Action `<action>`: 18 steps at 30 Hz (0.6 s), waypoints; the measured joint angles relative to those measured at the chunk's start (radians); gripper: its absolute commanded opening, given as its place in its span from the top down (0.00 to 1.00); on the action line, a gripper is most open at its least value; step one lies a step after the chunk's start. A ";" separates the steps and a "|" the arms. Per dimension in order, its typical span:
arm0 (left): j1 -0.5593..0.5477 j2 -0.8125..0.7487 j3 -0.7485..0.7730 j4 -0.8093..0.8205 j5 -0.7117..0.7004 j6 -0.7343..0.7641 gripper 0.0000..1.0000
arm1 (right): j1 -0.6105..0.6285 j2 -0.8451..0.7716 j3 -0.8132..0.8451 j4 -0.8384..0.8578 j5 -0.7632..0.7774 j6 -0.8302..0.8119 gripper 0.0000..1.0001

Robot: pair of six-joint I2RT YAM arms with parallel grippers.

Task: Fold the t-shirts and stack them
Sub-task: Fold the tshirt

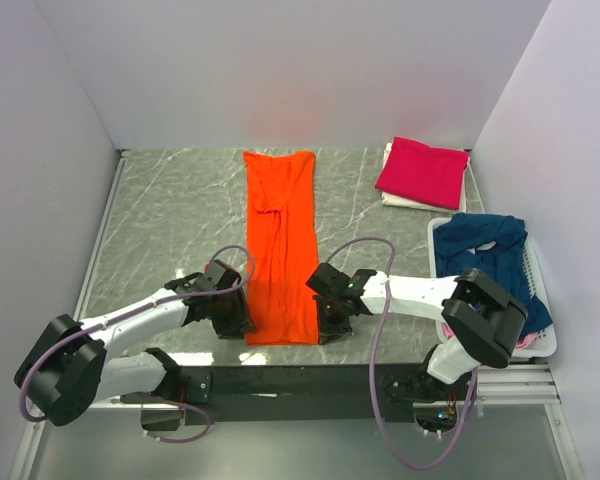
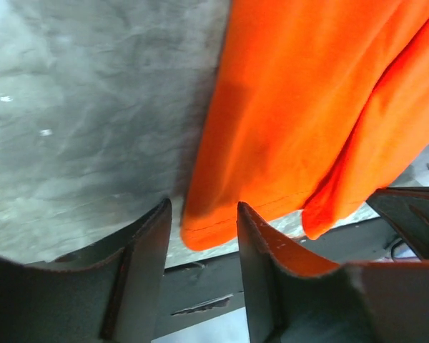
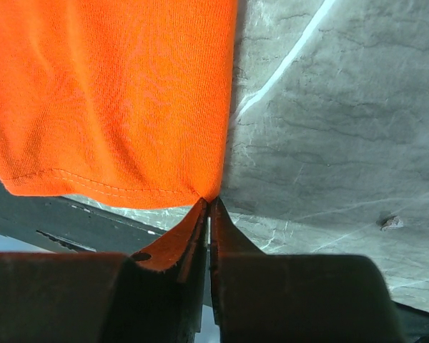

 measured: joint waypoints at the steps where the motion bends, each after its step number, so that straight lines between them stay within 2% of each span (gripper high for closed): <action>1: 0.000 0.003 -0.002 0.010 0.006 -0.002 0.58 | 0.000 0.000 0.000 0.000 0.000 0.000 0.92; 8: 0.000 0.015 -0.018 0.039 0.030 -0.002 0.71 | 0.000 0.001 0.000 0.000 0.000 0.000 0.96; 10: -0.003 0.015 -0.021 0.043 0.032 -0.004 0.85 | 0.000 0.001 0.000 0.000 0.000 0.000 0.99; 11: -0.007 0.016 -0.024 0.045 0.031 -0.005 1.00 | 0.000 0.002 0.000 0.000 0.000 0.001 1.00; 18: -0.021 0.014 -0.025 0.044 0.023 -0.021 1.00 | 0.000 0.002 0.000 -0.002 0.002 0.008 1.00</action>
